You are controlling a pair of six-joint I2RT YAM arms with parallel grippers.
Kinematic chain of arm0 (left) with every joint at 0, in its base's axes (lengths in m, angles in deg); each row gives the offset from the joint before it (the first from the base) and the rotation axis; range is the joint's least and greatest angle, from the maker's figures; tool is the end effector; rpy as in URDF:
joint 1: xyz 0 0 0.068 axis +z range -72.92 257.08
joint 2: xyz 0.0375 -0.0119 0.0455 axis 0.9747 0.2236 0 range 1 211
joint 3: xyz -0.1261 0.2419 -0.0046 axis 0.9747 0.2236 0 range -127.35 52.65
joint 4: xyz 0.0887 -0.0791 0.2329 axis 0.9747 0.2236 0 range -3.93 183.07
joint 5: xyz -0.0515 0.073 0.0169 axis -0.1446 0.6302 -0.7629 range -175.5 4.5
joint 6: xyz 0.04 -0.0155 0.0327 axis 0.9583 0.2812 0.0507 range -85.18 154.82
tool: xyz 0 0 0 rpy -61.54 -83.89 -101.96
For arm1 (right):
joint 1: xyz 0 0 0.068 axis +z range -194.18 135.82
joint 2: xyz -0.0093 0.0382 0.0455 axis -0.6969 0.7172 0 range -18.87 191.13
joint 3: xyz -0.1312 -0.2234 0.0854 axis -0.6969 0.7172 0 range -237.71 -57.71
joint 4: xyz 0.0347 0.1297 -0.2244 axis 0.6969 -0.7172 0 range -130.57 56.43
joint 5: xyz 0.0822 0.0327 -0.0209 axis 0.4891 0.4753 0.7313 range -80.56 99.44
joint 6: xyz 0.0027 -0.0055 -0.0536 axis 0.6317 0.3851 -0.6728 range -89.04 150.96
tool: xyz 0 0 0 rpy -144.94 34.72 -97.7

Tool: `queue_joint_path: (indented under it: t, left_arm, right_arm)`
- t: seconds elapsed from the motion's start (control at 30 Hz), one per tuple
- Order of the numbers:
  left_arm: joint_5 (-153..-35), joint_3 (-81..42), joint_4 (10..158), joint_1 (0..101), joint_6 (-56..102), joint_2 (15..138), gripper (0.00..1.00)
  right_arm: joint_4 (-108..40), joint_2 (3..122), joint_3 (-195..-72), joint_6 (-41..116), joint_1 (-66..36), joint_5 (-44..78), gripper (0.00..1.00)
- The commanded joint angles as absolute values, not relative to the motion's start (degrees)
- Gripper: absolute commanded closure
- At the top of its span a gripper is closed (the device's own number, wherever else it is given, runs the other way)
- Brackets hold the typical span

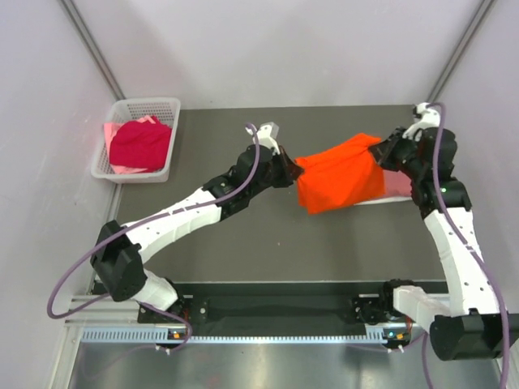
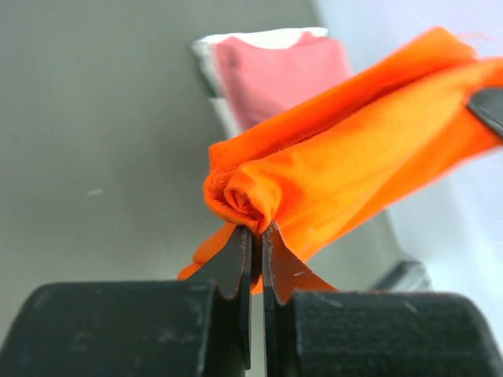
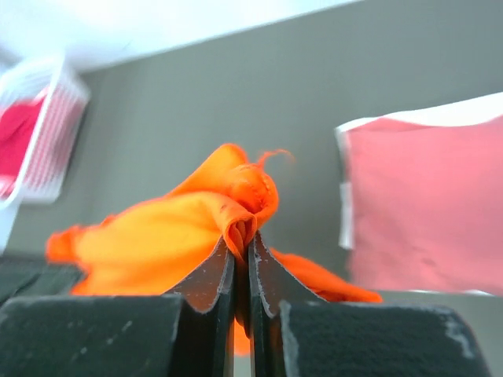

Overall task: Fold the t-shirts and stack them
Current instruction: Neatly place the folded tshirt to the corner

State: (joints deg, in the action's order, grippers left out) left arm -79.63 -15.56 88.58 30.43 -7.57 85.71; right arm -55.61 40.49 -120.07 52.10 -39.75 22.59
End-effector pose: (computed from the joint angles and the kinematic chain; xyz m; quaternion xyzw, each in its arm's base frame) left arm 0.2436 -0.2528 0.3287 0.0006 0.8136 -0.3769 0.4427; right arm 0.2285 0.0259 0.3779 0.0518 0.8100 0.2185 0.5417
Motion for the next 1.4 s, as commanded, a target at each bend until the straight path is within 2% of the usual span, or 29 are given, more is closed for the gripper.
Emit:
queue_joint_path:
  t: [0.0, 0.17, 0.4, 0.53, 0.7, 0.93, 0.97, 1.03, 1.07, 1.1, 1.13, 1.17, 1.2, 1.37]
  left_arm:
    - [-78.1, -20.6, 83.4, 27.6, -9.3, 87.6, 1.00]
    - [-78.2, -30.2, 79.0, 23.7, -9.2, 99.2, 1.00]
    - [-79.3, -43.6, 75.6, 22.2, -12.3, 113.1, 1.00]
    - [-78.7, -50.8, 76.0, 21.8, -13.3, 119.5, 1.00]
    - [-75.9, -53.0, 69.7, 22.3, -11.5, 125.6, 1.00]
    - [-75.9, -68.6, 68.2, 25.6, -10.1, 139.1, 1.00]
    - [-75.1, -70.4, 68.0, 26.4, -9.6, 142.9, 1.00]
    - [-75.2, -77.3, 69.3, 27.7, -10.1, 147.2, 1.00]
    - [-75.4, -79.3, 69.6, 29.1, -10.8, 151.1, 0.90]
    - [-75.7, -81.1, 69.6, 29.8, -11.8, 152.9, 0.73]
    - [-77.5, -83.5, 69.8, 30.6, -13.8, 155.1, 0.54]
    - [-77.7, -83.8, 70.2, 31.5, -14.3, 155.2, 0.24]
    - [-77.9, -83.6, 70.6, 31.8, -14.2, 154.8, 0.01]
    - [-74.4, -66.7, 67.4, 32.1, -6.1, 139.7, 0.01]
  right_arm:
    - [-60.9, 39.9, -124.8, 50.6, -47.3, 16.0, 1.00]
    - [-61.3, 42.7, -126.7, 51.1, -59.1, 19.2, 1.00]
    - [-58.5, 47.9, -128.1, 51.7, -67.6, 20.1, 1.00]
    - [-57.3, 52.2, -129.5, 51.8, -69.2, 19.1, 1.00]
    - [-54.1, 58.7, -132.8, 52.8, -69.8, 19.3, 1.00]
    - [-50.7, 72.4, -142.0, 55.3, -69.8, 21.2, 1.00]
    - [-50.4, 76.6, -144.7, 55.6, -69.8, 22.1, 0.97]
    - [-51.7, 81.4, -148.0, 55.5, -69.5, 23.5, 0.80]
    - [-51.4, 85.2, -150.0, 55.7, -69.3, 23.0, 0.52]
    - [-51.4, 86.8, -150.9, 56.2, -69.1, 22.3, 0.36]
    - [-51.6, 89.5, -151.9, 56.8, -68.9, 20.8, 0.20]
    - [-51.8, 90.5, -153.8, 56.5, -68.6, 20.7, 0.03]
    - [-52.9, 91.3, -155.2, 56.1, -68.4, 20.3, 0.01]
    - [-52.6, 83.8, -150.9, 53.9, -65.7, 18.1, 0.02]
